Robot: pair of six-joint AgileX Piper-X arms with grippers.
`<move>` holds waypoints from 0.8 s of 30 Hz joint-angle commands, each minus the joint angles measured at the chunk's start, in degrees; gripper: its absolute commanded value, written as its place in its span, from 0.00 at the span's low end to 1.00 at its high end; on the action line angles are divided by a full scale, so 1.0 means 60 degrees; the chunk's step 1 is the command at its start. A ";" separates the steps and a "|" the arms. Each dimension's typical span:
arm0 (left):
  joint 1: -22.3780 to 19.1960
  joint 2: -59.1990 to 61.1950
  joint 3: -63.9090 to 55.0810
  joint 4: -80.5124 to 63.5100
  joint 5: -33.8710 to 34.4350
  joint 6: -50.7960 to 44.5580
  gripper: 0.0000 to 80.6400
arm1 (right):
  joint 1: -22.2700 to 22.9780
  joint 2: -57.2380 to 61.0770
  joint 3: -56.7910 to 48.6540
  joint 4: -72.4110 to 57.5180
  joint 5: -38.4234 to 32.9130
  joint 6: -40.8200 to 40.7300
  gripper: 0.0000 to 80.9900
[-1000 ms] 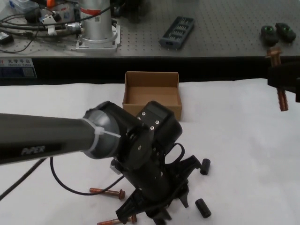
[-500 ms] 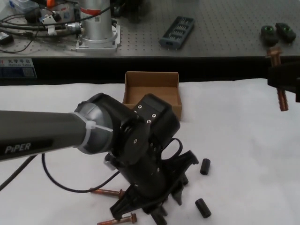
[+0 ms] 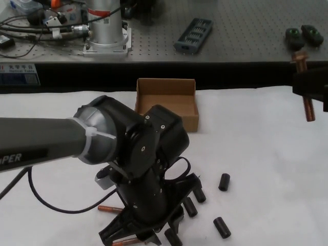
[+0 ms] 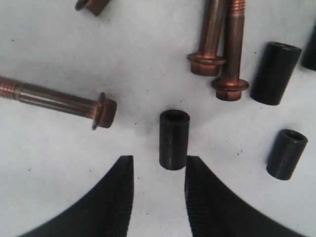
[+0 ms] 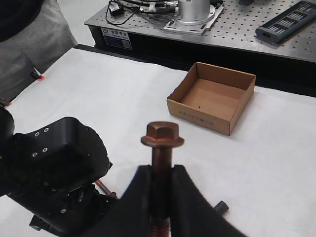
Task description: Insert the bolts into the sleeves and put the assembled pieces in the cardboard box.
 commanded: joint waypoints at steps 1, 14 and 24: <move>0.0040 -0.0127 -0.0054 0.0129 -0.0410 -0.0121 0.32 | -0.0069 -0.0039 -0.0035 -0.0096 -0.0073 -0.0117 0.03; 0.0066 0.0200 -0.0054 -0.0474 -0.0007 -0.0703 0.32 | -0.0069 -0.0039 -0.0035 -0.0096 -0.0073 -0.0117 0.03; 0.0066 0.0201 -0.0054 -0.0475 -0.0325 -0.1259 0.32 | -0.0069 -0.0039 -0.0035 -0.0096 -0.0073 -0.0117 0.03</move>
